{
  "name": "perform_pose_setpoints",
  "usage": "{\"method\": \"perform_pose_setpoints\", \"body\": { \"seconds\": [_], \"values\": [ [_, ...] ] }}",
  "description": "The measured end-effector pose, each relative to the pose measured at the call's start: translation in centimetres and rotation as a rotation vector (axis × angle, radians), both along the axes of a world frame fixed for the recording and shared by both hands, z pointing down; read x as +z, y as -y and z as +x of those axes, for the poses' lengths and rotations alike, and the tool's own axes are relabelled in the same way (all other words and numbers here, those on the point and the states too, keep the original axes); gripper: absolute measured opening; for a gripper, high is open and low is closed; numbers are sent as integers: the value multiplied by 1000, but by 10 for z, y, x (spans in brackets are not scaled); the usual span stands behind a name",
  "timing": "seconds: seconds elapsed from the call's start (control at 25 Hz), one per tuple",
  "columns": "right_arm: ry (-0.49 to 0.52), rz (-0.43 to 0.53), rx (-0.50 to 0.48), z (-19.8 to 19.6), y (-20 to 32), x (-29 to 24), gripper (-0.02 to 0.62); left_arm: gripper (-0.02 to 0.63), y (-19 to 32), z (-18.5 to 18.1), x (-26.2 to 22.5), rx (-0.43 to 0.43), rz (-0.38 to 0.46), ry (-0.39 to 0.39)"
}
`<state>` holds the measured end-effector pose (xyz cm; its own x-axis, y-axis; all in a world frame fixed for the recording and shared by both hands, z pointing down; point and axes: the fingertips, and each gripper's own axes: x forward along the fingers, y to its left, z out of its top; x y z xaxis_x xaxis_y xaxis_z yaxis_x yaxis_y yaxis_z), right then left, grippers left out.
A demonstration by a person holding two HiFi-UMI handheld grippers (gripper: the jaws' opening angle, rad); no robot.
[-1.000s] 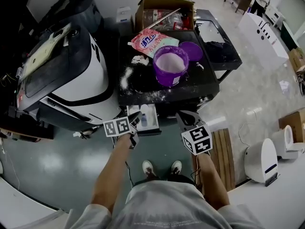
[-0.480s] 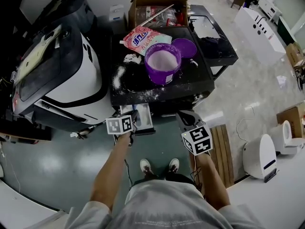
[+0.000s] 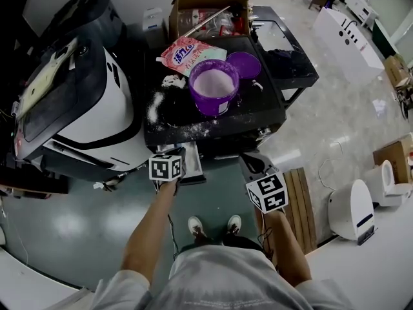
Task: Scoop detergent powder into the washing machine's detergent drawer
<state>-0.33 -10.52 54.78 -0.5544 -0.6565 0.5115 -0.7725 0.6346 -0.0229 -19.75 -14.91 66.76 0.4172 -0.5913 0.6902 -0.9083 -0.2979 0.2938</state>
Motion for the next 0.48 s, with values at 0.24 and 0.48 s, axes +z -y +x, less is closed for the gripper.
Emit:
{"method": "perform_pose_setpoints", "body": {
  "seconds": [0.24,0.48],
  "values": [
    [-7,-2,14,8,-1,0,5,15,2,5,6,73,22,112],
    [-8,0,21,12,-2,0,5,14,3,7,10,101,37,156]
  ]
}}
